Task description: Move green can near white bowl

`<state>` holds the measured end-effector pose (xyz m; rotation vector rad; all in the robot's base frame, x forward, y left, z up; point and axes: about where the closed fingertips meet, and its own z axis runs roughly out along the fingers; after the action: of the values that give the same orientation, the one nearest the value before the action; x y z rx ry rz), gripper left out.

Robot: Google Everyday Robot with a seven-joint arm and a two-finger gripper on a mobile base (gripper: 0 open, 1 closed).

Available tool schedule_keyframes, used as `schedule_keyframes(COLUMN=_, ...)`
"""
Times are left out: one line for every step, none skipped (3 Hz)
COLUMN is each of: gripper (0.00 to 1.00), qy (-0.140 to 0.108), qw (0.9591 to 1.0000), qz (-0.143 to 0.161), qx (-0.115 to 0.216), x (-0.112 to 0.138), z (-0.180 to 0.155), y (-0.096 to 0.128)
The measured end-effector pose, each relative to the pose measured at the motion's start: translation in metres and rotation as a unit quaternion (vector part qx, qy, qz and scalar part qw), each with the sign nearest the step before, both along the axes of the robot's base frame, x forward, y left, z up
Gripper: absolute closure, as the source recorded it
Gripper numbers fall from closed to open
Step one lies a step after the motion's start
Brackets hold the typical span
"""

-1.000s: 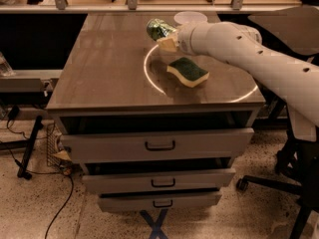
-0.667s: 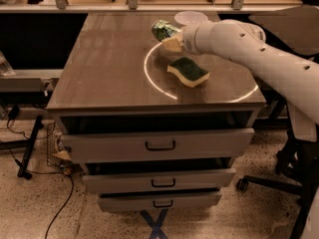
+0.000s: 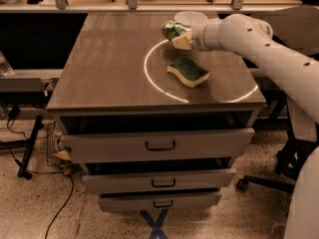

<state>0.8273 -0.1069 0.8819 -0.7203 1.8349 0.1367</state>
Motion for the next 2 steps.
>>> schedule_keyframes(gripper=0.28, qy=-0.009, qw=0.9999, qz=-0.010, qx=-0.003, x=0.0017, z=-0.0034, y=-0.0073)
schedule_keyframes(gripper=0.00, qy=-0.013, qw=0.9999, qz=-0.011, qx=-0.002, x=-0.0003, z=-0.0115, y=-0.0022)
